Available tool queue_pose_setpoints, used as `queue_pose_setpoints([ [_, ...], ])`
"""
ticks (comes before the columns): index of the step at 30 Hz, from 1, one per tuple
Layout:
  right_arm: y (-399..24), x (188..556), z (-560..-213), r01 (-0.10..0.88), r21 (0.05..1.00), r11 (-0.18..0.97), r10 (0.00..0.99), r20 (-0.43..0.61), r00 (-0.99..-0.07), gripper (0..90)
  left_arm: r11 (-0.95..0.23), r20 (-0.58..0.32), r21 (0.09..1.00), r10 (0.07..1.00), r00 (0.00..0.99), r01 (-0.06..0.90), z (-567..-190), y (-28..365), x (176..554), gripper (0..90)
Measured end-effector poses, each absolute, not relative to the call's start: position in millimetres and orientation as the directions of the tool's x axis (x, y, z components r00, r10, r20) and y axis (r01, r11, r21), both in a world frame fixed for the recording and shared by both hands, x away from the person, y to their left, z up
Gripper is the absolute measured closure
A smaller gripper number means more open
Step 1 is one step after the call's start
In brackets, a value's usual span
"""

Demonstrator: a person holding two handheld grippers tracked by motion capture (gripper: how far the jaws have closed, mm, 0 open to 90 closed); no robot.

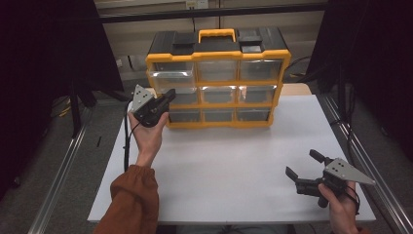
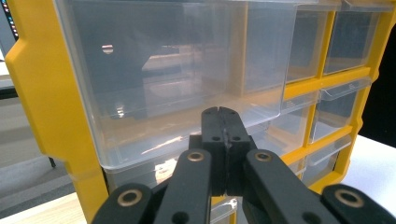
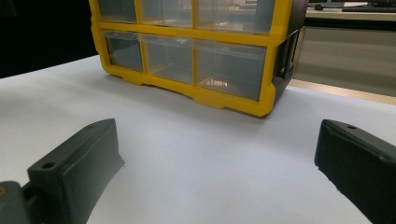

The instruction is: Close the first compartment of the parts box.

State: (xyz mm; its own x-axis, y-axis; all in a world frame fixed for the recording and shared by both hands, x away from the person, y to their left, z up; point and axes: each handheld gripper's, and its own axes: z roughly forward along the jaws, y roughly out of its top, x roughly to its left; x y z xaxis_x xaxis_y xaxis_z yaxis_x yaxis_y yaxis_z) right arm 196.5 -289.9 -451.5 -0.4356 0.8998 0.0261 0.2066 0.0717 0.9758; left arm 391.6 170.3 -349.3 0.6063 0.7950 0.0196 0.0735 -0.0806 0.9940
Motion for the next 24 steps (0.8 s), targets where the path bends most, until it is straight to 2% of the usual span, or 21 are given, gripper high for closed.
queue_pose_setpoints([
  [24, -290.2, 196.2, -451.2, 0.206, 0.976, 0.072, 0.900, 0.025, -0.436, 0.0, -0.083, 0.024, 0.994, 0.801, 0.598, 0.071, -347.9, 169.4, 395.9, 90.0],
])
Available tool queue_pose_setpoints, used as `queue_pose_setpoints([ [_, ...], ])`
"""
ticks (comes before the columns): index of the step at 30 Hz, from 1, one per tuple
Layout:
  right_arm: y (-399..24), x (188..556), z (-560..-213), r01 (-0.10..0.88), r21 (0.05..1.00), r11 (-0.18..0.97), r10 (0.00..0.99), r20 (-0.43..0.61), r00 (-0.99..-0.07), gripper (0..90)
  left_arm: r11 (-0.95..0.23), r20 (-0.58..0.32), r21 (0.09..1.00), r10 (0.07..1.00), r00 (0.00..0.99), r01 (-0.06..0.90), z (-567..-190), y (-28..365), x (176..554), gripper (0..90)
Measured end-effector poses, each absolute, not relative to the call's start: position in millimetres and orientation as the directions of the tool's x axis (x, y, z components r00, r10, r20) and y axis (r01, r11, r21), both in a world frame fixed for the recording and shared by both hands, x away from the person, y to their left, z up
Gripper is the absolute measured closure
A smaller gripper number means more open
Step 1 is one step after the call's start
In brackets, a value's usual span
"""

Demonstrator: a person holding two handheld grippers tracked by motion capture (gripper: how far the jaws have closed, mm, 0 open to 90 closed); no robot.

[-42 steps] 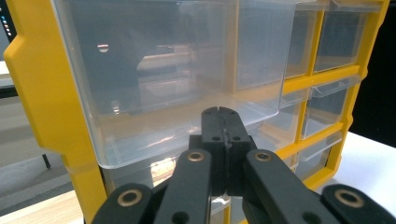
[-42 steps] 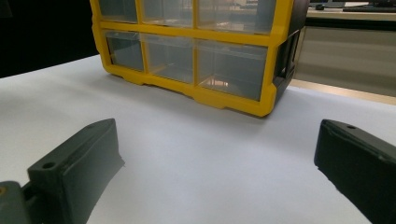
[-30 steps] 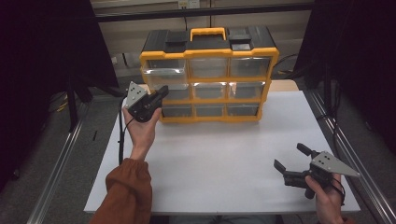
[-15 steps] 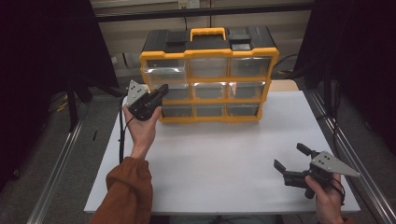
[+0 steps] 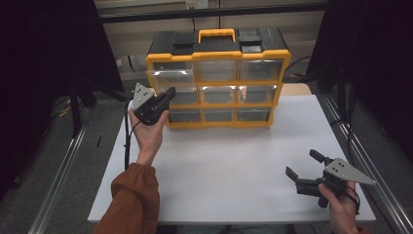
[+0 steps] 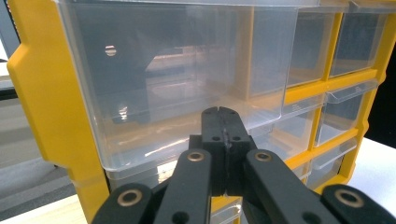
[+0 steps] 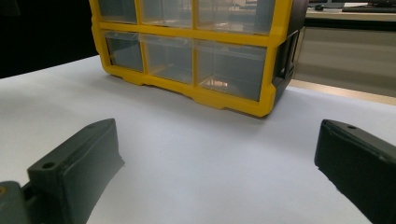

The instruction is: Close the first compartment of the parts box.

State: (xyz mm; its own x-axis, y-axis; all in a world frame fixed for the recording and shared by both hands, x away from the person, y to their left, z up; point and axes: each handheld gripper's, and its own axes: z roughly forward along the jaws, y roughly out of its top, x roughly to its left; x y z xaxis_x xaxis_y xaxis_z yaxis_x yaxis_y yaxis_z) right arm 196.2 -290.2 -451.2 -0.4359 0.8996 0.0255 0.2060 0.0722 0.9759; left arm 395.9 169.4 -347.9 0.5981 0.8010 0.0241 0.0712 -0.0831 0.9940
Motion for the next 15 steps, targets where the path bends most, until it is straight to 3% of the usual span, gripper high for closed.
queue_pose_setpoints([
  [15, -290.1, 196.3, -451.3, 0.204, 0.976, 0.073, 0.898, 0.024, -0.439, 0.0, -0.071, 0.011, 0.995, 0.801, 0.599, 0.077, -348.1, 167.7, 399.0, 90.0],
])
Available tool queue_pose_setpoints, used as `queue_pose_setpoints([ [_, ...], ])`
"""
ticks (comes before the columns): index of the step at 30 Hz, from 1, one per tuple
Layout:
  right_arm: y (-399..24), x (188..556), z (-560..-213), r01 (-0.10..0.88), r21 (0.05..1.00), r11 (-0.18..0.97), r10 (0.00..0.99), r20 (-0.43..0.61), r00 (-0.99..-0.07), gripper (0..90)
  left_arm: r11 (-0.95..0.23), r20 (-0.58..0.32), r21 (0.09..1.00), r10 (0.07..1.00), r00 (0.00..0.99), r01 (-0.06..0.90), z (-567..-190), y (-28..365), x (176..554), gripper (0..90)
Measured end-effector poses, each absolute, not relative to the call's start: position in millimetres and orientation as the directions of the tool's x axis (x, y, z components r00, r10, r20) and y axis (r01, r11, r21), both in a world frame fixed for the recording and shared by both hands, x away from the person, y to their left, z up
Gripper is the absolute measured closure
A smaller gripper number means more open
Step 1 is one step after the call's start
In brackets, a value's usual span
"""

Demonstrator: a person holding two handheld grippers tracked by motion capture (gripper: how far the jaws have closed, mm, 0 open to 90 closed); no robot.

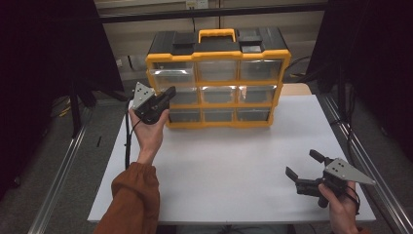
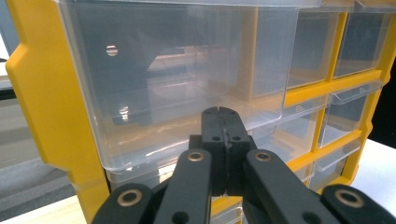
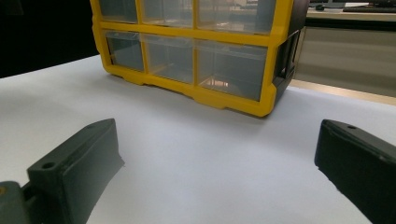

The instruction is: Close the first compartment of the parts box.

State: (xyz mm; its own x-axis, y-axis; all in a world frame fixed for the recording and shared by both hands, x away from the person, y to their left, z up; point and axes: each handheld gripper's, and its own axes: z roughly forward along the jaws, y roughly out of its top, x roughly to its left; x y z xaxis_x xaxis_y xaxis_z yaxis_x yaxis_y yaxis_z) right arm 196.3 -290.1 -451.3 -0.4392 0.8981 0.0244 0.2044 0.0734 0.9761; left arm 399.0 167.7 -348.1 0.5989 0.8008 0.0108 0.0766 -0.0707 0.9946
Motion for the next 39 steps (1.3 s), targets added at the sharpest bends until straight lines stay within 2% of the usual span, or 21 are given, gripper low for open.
queue_pose_setpoints([
  [6, -290.2, 196.3, -451.4, 0.205, 0.976, 0.072, 0.898, 0.026, -0.439, 0.0, -0.081, 0.030, 0.995, 0.814, 0.580, 0.062, -348.1, 167.1, 398.2, 90.0],
  [39, -290.3, 196.1, -451.2, 0.207, 0.976, 0.072, 0.899, 0.027, -0.437, 0.0, -0.072, 0.017, 0.995, 0.825, 0.565, 0.076, -348.9, 167.7, 409.5, 90.0],
])
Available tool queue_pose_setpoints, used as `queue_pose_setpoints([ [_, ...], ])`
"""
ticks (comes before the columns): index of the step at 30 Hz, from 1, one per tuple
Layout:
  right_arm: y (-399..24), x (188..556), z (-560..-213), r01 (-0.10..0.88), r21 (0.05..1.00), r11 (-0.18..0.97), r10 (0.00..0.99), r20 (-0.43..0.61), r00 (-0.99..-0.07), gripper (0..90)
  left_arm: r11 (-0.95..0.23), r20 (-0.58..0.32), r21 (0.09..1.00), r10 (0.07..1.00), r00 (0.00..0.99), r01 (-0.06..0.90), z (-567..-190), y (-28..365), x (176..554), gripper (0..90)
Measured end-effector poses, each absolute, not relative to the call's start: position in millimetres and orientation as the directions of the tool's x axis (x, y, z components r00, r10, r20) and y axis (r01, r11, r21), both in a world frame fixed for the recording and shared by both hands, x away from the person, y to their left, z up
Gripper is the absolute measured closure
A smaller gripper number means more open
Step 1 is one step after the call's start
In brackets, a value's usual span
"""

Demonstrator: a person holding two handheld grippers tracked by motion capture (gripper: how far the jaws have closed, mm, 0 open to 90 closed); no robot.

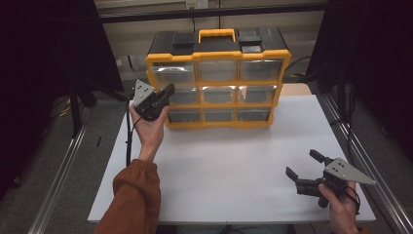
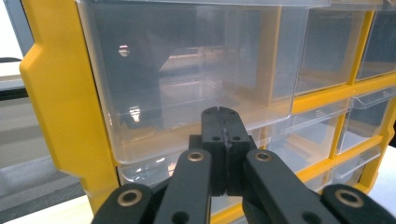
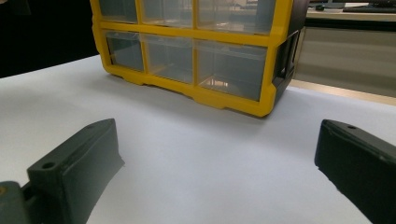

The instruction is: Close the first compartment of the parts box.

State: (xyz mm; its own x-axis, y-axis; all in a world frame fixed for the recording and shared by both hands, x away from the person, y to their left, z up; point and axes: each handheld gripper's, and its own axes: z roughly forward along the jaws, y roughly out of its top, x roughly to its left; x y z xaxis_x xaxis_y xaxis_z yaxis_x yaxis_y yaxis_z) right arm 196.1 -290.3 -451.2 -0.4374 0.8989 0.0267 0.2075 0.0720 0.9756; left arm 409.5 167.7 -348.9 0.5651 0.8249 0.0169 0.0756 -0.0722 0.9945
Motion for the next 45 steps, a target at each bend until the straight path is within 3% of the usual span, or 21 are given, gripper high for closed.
queue_pose_setpoints([
  [45, -290.3, 196.6, -451.8, 0.208, 0.975, 0.075, 0.896, 0.025, -0.444, 0.0, -0.083, 0.015, 0.992, 0.837, 0.547, 0.100, -351.2, 167.4, 423.3, 90.0],
])
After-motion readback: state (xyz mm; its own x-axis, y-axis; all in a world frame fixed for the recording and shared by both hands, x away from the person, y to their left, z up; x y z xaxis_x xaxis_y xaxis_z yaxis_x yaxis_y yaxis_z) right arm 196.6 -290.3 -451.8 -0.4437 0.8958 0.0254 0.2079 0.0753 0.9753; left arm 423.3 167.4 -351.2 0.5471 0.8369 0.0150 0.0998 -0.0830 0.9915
